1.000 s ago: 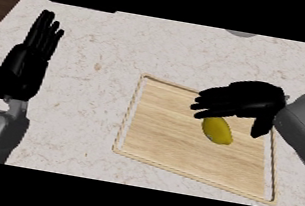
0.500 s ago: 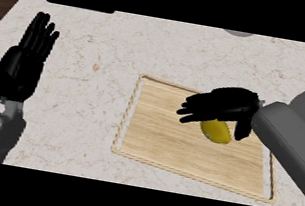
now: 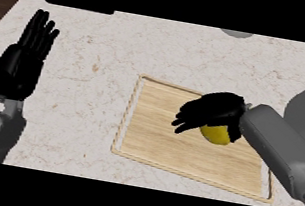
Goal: Pick the lemon from the tray and place it in the pot
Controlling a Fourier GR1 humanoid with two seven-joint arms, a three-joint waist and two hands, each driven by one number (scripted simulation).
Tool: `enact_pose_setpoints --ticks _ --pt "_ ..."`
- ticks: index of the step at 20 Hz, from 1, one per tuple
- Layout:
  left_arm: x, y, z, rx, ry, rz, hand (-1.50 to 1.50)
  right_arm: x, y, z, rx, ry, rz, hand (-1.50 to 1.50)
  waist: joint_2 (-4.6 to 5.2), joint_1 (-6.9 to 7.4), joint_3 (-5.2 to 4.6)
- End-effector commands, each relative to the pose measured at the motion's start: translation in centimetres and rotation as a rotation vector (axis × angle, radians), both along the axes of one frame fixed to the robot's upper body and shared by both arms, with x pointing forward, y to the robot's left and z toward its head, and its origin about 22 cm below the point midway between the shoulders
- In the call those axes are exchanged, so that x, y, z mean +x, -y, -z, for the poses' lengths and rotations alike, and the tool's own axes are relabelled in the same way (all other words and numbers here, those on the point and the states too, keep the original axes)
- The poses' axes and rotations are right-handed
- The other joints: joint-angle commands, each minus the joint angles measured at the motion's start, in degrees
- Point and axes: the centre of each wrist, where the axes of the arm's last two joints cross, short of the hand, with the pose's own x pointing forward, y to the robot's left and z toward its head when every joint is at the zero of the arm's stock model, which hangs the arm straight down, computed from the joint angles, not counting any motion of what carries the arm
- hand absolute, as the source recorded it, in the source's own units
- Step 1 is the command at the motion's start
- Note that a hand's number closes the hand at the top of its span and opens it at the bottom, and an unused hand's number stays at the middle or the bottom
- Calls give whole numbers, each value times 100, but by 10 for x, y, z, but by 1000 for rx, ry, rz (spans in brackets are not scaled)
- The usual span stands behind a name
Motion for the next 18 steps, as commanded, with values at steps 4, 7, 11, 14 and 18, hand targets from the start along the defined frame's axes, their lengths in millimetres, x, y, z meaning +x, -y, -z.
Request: enact_pose_setpoints --ticks 4,7,11,14,18 --pt "-7 10 5 -5 -15 -9 0 -33 -15 33 121 -61 -249 150 29 -50 49" --pt "3 -5 -2 1 -8 -22 0 -33 -12 28 141 -47 -271 150 46 -75 48" --pt "-7 -11 5 8 -1 -25 0 -33 -6 23 158 -37 -246 150 33 -56 45" --pt "-6 -20 3 1 4 -25 0 -24 2 5 219 17 -204 150 31 -87 43" --pt "-7 -23 7 9 -28 -70 0 -61 -26 44 234 56 254 150 -84 -466 35"
